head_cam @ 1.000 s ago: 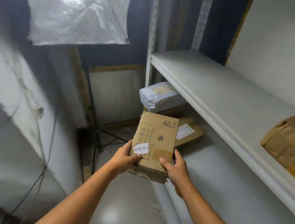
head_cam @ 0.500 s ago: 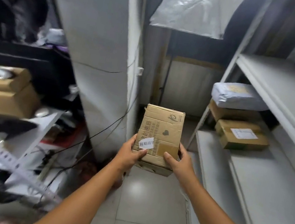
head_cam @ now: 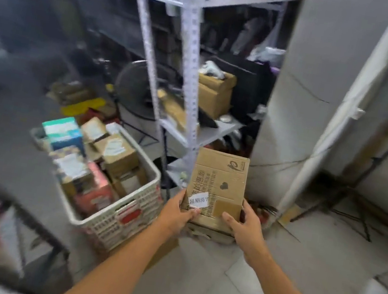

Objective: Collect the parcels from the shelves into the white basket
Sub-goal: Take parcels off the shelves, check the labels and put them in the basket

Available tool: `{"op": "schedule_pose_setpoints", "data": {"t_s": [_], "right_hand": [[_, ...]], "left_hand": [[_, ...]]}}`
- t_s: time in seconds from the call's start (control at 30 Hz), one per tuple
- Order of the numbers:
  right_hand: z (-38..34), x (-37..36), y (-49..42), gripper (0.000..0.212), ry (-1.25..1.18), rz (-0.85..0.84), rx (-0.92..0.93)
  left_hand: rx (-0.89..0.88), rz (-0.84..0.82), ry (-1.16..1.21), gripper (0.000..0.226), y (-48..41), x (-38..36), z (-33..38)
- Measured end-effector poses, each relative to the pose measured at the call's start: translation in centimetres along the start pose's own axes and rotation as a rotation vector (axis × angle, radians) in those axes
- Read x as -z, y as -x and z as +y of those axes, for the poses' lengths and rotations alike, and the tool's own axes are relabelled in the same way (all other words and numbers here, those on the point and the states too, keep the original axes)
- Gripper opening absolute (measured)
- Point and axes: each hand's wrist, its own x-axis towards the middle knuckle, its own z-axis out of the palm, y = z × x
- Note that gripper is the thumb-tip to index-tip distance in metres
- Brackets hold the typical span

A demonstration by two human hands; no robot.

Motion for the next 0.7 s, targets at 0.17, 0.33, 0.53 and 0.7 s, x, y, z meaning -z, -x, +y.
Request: {"op": "schedule_pose_setpoints", "data": {"t_s": [0.17,0.33,0.53,0.7], "right_hand": [[-0.8,-9.4,-0.5,0.045,0.039,-0.182,0.034],[-1.9,-19.0,-4.3,0.050,0.059,-0.373,0.034],[-4.0,-29.7,-11.5,0.053,0.123,-0.517,0.048],[-6.2,-35.1,-18.9,0.054,0.179,-0.582,0.094]], "left_hand": [[0.080,0.196,0.004,0.058,3.6,8.6,-2.8],[0.127,0.360,0.069,0.058,3.7,17.4,-5.6],[0.166,0.505,0.121,0.064,-0.7,27.1,-7.9],[0.194,0.571,0.183,0.071,-6.0,31.8,-7.8]]}}
